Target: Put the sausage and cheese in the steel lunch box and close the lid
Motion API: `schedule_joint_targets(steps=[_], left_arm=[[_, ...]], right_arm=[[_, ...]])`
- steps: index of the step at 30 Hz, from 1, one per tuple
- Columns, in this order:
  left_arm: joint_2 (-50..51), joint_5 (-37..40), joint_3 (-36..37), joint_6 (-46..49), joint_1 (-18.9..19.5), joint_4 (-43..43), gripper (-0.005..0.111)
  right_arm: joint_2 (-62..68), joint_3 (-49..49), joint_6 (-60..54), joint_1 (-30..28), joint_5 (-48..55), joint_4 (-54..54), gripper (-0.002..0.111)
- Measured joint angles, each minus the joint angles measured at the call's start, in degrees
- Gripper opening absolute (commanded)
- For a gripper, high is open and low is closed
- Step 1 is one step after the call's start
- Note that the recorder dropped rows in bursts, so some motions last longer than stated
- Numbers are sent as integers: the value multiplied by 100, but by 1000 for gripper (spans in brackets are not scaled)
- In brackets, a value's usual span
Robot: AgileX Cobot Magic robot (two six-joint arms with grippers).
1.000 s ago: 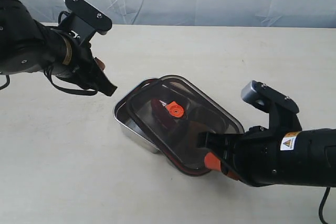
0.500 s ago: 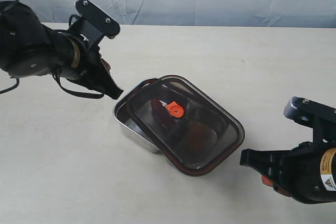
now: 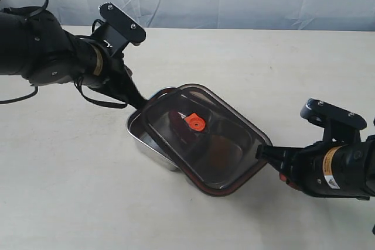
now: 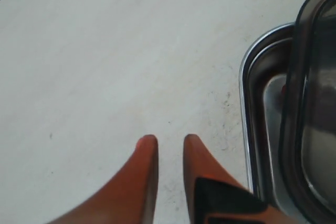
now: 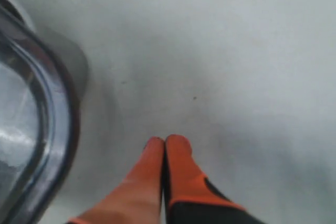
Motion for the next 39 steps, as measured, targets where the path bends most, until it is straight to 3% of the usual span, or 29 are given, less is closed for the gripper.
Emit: schedule_joint_targets(steps=[4,10,23,39], left_arm=[[0,-237,0,48,0,-149,21],[0,-603,0,396,-45,-204,40],[537,-1040,-46,576,-46,61,40],[537,62,-74,586,-22,-493,40]], right_arm=[[11,-86,-24,-24,-117,-11,0],[40,-255,-24,-34,-106,-107,0],[46,-393,-121,-34,61,-373,0],[54,-700,-493,-34,143,-503,0]])
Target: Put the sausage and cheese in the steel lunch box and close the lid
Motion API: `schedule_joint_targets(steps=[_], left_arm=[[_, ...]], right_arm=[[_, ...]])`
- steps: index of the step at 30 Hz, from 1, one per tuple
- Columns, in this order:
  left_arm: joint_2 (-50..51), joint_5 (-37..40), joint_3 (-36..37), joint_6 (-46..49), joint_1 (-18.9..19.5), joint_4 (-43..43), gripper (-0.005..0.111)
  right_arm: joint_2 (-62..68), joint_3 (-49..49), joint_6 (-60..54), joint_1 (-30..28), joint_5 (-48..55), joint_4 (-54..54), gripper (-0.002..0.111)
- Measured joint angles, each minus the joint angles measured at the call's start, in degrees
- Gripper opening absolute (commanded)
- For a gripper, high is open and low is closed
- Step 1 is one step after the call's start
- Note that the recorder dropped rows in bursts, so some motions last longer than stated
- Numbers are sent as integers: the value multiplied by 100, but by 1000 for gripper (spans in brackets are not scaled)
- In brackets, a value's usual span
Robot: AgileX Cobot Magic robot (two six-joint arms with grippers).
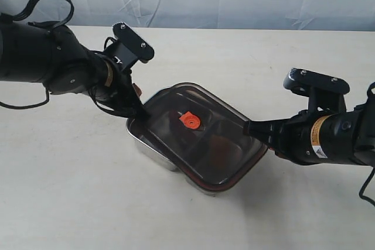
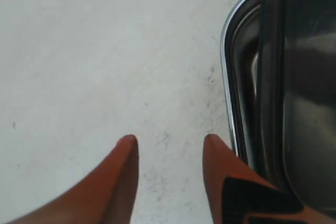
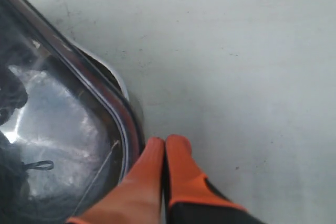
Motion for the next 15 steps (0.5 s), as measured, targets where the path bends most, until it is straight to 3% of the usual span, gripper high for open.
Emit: schedule_joint_targets(steps=[15], left_arm=[[-160,456,0,43,0,-398,40]], right_arm=[[191,-217,-136,0,-33,0,0]])
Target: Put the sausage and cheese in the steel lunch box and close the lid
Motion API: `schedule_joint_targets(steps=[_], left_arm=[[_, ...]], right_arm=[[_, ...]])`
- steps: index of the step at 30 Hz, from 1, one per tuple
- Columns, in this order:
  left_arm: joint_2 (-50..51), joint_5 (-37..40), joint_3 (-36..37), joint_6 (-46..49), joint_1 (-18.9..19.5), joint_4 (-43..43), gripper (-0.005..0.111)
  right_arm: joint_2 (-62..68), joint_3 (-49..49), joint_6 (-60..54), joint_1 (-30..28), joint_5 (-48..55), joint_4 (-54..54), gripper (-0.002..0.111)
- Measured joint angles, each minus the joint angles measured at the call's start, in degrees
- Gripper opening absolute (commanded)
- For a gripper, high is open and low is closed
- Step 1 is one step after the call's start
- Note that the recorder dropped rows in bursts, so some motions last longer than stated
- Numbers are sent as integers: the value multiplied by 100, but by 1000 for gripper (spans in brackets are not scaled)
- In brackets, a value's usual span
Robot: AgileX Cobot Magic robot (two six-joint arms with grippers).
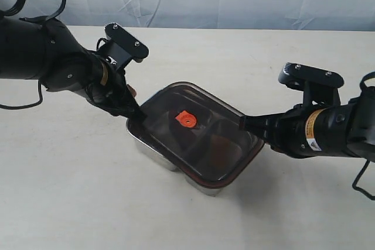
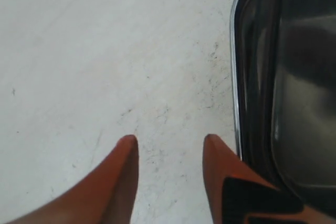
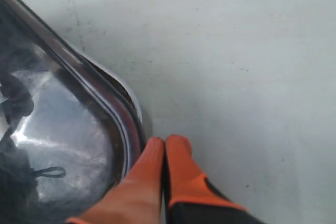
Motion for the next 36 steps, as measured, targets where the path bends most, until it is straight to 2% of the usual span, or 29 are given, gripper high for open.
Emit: schedule_joint_targets(steps=[6,22,26,29,36], left_arm=[[-7,0,0,70,0,0,40],[-7,131,0,131,0,-157,40],[-7,266,0,160,0,-157,34],[-37,398,0,242,0,-157,31],[-367,542,0,255,0,-92,31]], right_arm=[[396,-138,-35,0,-50,0,0],[422,-140,-198,0,-232,-95,0],[422,-140,-258,0,-241,-129,0],[422,-150,-271,0,-83,-139,0],[170,-150,-285,0,509,-151,0]])
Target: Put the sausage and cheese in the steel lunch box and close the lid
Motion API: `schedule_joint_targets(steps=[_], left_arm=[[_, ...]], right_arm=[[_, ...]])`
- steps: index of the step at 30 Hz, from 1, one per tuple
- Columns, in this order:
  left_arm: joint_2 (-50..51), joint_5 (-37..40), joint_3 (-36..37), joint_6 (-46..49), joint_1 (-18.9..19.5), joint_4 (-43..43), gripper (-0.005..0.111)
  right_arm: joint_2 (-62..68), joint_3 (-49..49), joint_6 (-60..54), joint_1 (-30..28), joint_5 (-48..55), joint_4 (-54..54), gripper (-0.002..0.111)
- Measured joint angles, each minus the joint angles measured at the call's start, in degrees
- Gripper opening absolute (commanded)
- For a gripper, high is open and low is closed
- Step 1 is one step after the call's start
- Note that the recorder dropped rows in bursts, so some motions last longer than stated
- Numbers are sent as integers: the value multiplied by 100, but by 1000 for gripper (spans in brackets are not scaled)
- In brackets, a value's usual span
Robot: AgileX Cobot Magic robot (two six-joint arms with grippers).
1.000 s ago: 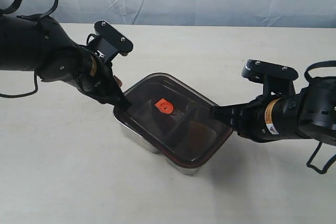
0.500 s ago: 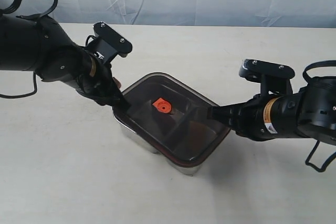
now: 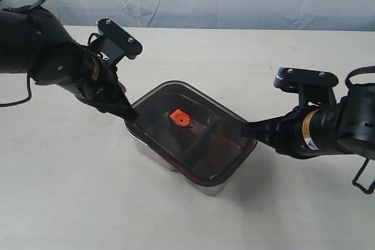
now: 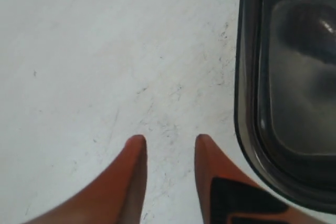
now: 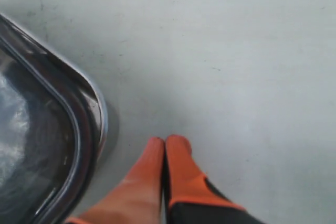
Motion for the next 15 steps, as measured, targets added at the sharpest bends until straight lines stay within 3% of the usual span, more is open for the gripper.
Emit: schedule_joint_targets(steps=[5,11,15], left_arm=[[-311,-41,0,11,0,131,31],[-389,-729,-10,232,-64,-16,31],[-356,-1133,-10,587,-87,41,25]], right_arm=[[-511,0,0,0,31,0,0],[-675,0,-86,69,-1157,22,0],[-546,-11,-100,193,-1405,22,0]])
